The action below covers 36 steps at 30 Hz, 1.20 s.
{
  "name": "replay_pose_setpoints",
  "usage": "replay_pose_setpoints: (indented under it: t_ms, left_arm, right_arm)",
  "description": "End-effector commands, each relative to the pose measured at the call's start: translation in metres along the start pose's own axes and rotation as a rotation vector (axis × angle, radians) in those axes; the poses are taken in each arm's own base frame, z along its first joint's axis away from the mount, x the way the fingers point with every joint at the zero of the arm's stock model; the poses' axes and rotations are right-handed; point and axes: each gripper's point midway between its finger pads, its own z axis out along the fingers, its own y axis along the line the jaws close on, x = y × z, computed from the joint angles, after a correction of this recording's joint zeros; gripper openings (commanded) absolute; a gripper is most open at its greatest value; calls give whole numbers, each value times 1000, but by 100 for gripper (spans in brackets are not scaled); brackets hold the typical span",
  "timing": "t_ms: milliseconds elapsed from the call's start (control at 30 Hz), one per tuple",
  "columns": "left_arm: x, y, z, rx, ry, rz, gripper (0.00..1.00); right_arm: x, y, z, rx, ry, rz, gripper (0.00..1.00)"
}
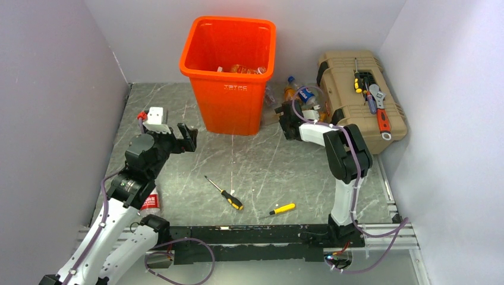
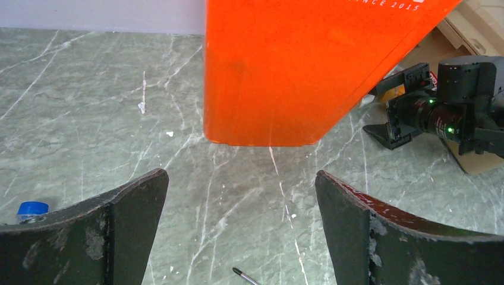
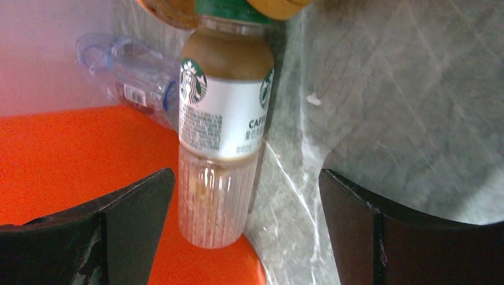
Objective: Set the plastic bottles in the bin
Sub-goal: Move the plastic bottle to the center of the board.
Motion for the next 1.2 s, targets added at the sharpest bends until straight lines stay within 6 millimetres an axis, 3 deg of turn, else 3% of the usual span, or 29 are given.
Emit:
replay_pose_setpoints:
  t_ms: [0,400,600,767,900,1167]
  left_arm:
    - [-14,-3,-3,7,-47,-22,99]
    - [-14,-1,-3,-1,-41,-17,100]
    - [-14,-4,-3,10,-42,-18,100]
    - [-15,-4,-4,13,-42,-20,99]
    - [-15,-4,-4,12,-44,-19,100]
    - [-14,-4,-3,14,-41,-22,99]
  right_arm:
    - [-8,19,12,-22,-3,57,95]
    - [14,0,42,41,74,26,81]
    - [17,-22,40,63,72,1,66]
    - [15,-37,33,74,69,-38,49]
    - [11,-38,21,50,64,-58,37]
    - [-18,0,-22,-77,8,-153,31]
